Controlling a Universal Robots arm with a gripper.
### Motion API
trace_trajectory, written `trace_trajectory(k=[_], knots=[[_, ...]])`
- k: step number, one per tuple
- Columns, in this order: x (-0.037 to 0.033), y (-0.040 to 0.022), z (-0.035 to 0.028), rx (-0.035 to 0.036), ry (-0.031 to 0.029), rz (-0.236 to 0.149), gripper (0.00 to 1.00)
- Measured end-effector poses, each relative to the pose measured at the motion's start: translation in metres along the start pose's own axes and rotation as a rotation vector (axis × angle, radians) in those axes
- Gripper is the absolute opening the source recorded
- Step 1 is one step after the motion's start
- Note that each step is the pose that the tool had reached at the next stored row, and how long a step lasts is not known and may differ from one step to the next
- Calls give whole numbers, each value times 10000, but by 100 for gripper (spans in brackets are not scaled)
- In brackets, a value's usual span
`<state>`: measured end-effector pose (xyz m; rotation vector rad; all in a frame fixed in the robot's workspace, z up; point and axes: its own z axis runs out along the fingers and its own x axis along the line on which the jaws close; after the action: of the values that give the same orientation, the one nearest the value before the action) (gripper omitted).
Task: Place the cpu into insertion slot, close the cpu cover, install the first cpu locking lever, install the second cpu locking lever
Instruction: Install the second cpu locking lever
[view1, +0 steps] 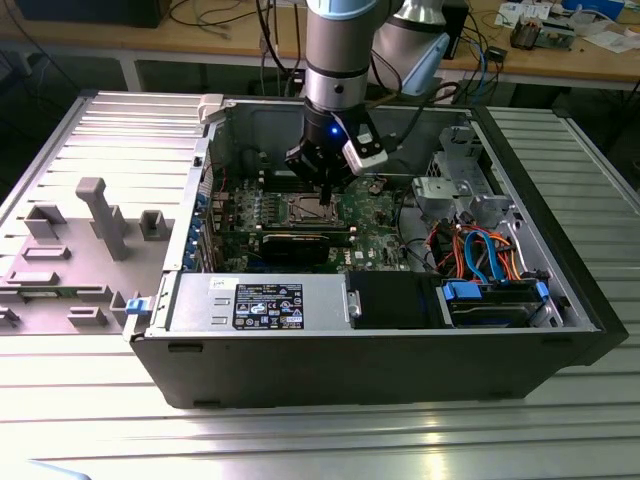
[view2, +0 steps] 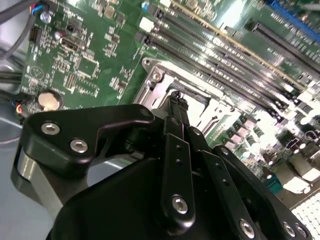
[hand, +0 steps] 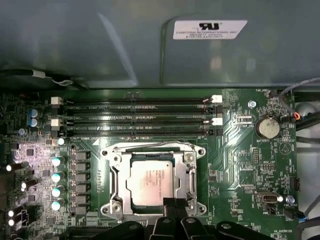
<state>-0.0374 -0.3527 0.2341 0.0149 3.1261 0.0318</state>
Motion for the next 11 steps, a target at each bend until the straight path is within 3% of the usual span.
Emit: trace_trajectory(k=[3, 4, 11], knots=[[1, -34, -1, -227, 2, 3, 11], [1, -57, -1, -256, 0, 5, 11], [4, -199, -4, -257, 2, 4, 11]])
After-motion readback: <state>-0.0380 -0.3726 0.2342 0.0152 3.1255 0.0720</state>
